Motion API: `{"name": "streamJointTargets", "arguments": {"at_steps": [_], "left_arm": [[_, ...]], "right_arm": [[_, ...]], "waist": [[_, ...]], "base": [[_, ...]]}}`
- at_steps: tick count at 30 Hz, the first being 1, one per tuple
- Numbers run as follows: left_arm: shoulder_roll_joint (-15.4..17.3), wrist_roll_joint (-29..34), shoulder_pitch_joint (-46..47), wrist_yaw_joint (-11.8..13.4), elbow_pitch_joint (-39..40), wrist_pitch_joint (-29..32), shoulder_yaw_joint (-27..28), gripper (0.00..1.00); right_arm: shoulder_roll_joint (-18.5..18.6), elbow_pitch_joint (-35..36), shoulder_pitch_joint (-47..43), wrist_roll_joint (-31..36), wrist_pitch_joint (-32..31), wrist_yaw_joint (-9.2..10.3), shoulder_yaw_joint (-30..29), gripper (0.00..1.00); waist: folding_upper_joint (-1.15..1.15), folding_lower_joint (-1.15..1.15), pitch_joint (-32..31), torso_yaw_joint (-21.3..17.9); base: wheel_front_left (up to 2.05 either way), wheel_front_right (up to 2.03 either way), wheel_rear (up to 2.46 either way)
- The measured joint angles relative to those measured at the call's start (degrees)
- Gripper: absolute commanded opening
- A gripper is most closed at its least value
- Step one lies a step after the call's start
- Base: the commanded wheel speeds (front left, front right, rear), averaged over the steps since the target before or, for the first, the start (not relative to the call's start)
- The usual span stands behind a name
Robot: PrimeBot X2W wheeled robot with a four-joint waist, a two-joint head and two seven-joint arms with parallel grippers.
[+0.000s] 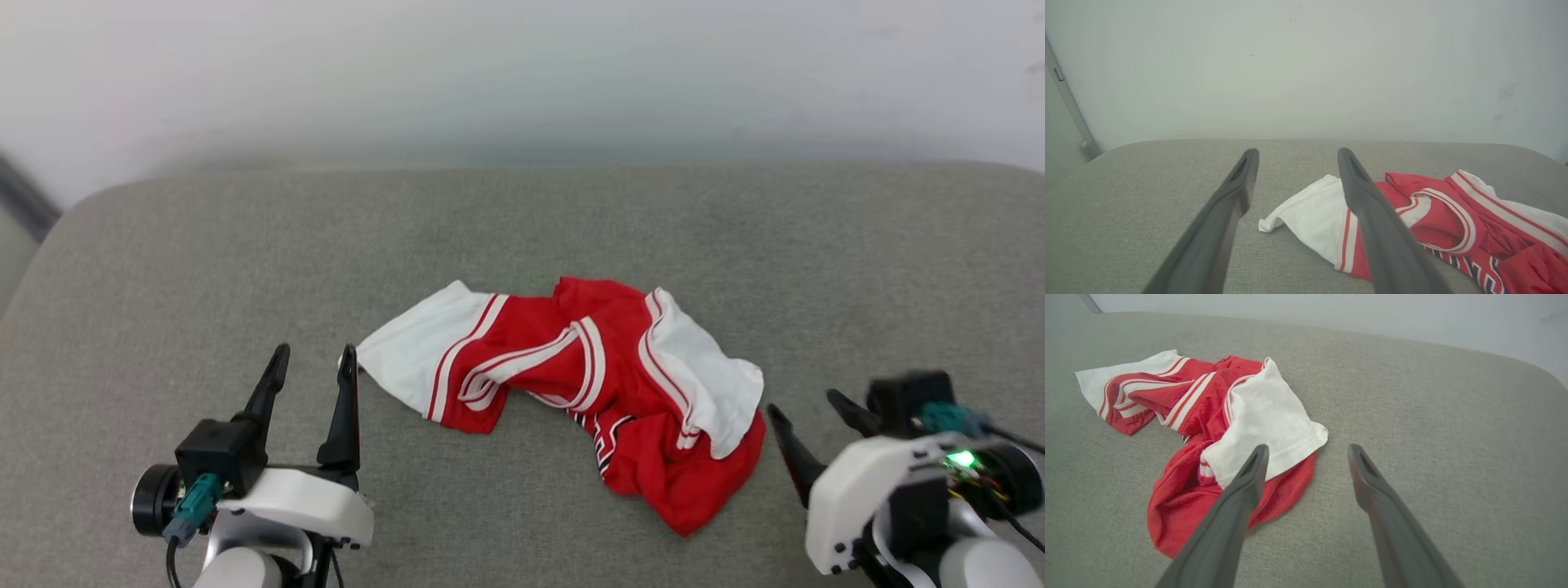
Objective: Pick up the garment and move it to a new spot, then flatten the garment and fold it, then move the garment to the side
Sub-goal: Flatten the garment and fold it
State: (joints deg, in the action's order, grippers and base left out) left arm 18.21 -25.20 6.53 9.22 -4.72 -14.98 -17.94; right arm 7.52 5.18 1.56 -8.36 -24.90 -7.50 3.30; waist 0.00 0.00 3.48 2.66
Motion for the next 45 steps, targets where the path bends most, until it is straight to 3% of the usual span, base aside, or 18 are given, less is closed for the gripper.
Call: {"name": "streamJointTargets", "arguments": {"at_steps": [6, 14, 15, 16, 17, 18, 28, 34, 37, 43, 44, 45], "left_arm": [[-1.38, 0.79, 2.81, -1.33, 0.05, -0.01, 0.7, 1.0], [-3.24, 2.36, 4.95, -3.55, -0.77, -0.01, 2.09, 1.0], [-3.53, 2.44, 5.1, -3.72, -0.98, -0.01, 2.26, 1.0], [-3.82, 2.71, 5.22, -4.03, -1.16, -0.01, 2.41, 1.0], [-4.05, 2.87, 5.24, -4.2, -1.34, -0.01, 2.63, 1.0], [-4.24, 2.91, 5.24, -4.41, -1.53, -0.01, 2.91, 1.0], [-5.01, 4.54, 4.37, -5.8, -2.49, -0.09, 5.27, 1.0], [-5.68, 5.22, 3.35, -5.99, -2.77, -0.09, 5.41, 1.0], [-5.93, 5.23, 3.07, -6.09, -2.94, -0.09, 5.33, 1.0], [-6.14, 5.22, 2.25, -6.23, -3.68, -0.09, 5.22, 1.0], [-6.14, 5.21, 2.09, -6.22, -3.82, -0.09, 5.1, 1.0], [-6.11, 5.21, 1.97, -6.22, -3.92, -0.08, 5.13, 1.0]], "right_arm": [[5.83, -1.42, 6.81, -5.04, -10.59, -0.02, 8.86, 1.0], [8.1, -6.14, 12.57, -9.48, -17.96, -0.01, 15.3, 1.0], [8.23, -6.64, 12.77, -9.75, -18.72, -0.01, 15.48, 0.96], [8.36, -7.02, 13.0, -9.88, -19.15, -0.01, 15.52, 0.43], [8.44, -7.13, 13.25, -9.94, -19.48, -0.01, 15.52, 0.1], [8.56, -7.11, 13.52, -9.99, -19.51, -0.01, 15.55, 0.0], [13.06, -0.97, 17.2, -6.15, -18.01, -0.01, 13.52, 0.0], [14.92, 4.6, 13.54, -1.63, -19.94, -0.01, 6.95, 0.0], [12.79, 4.72, 6.72, -1.02, -21.12, -0.02, 2.15, 0.0], [4.7, -0.79, -5.35, -0.67, -19.89, -0.01, -7.12, 0.05], [3.38, -2.01, -6.45, -1.0, -19.03, -0.01, -7.89, 0.2], [2.01, -3.16, -7.09, -1.85, -18.12, -0.01, -8.45, 0.6]], "waist": [[0.0, 0.0, 3.91, 2.28], [0.0, 0.0, 8.55, 5.46], [0.0, 0.0, 8.98, 5.76], [0.0, 0.01, 9.34, 6.03], [0.0, 0.01, 9.63, 6.24], [0.0, 0.0, 9.83, 6.35], [0.0, 0.0, 8.0, 2.91], [0.0, 0.0, 6.4, -0.17], [0.0, 0.0, 5.81, -1.31], [0.0, 0.0, 5.24, -2.39], [0.0, 0.0, 5.14, -2.51], [0.0, 0.0, 5.09, -2.65]], "base": [[0.0, 0.0, 0.0], [0.0, 0.0, 0.0], [0.0, 0.0, 0.0], [0.0, 0.0, 0.0], [0.0, 0.0, 0.0], [0.0, 0.0, 0.0], [0.0, 0.0, 0.0], [0.0, 0.0, 0.0], [0.0, 0.0, 0.0], [0.0, 0.0, 0.0], [0.0, 0.0, 0.0], [0.0, 0.0, 0.0]]}}
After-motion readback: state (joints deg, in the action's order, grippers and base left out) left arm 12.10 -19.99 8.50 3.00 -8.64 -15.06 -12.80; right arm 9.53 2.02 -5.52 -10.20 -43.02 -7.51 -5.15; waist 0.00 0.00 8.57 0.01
